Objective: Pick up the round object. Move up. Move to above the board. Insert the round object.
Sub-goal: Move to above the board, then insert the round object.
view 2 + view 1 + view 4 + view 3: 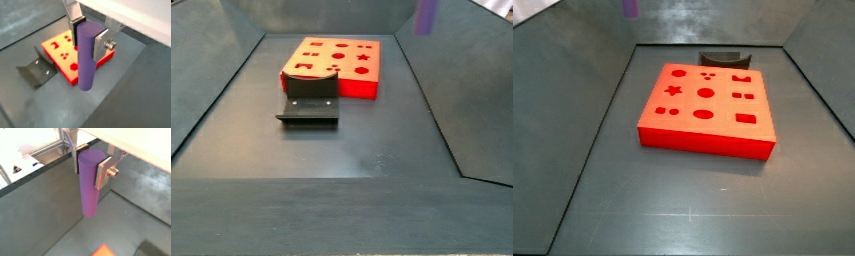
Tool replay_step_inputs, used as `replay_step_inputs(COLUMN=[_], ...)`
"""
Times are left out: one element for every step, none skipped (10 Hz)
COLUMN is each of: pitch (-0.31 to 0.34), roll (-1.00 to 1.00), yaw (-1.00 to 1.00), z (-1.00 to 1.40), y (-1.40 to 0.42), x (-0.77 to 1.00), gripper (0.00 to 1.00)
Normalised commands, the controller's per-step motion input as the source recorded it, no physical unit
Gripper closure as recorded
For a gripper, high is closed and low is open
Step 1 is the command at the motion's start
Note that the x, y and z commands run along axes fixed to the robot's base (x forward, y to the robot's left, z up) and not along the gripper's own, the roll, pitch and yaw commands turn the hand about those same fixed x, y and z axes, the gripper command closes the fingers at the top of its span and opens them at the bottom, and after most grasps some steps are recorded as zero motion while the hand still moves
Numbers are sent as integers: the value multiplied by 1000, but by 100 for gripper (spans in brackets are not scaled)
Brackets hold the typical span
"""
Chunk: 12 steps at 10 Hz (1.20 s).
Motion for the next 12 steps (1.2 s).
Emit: replay_step_inputs(pitch=[112,115,127,135,137,134,141,152,148,128,106,-40], roll=[-5,13,6,-6,5,4,8,8,10,24,29,0], yaw=[-2,3,4,5,7,10,7,8,10,10,5,0], z=[121,126,126,130,133,137,141,139,113,64,51,-126], y=[-1000,-1000,-1000,-1000,-1000,-1000,-1000,-897,-708,-368,-261,-6], x=[495,500,509,526,530,549,560,538,447,262,191,29], gripper=[100,100,100,100,100,100,100,100,100,100,100,100])
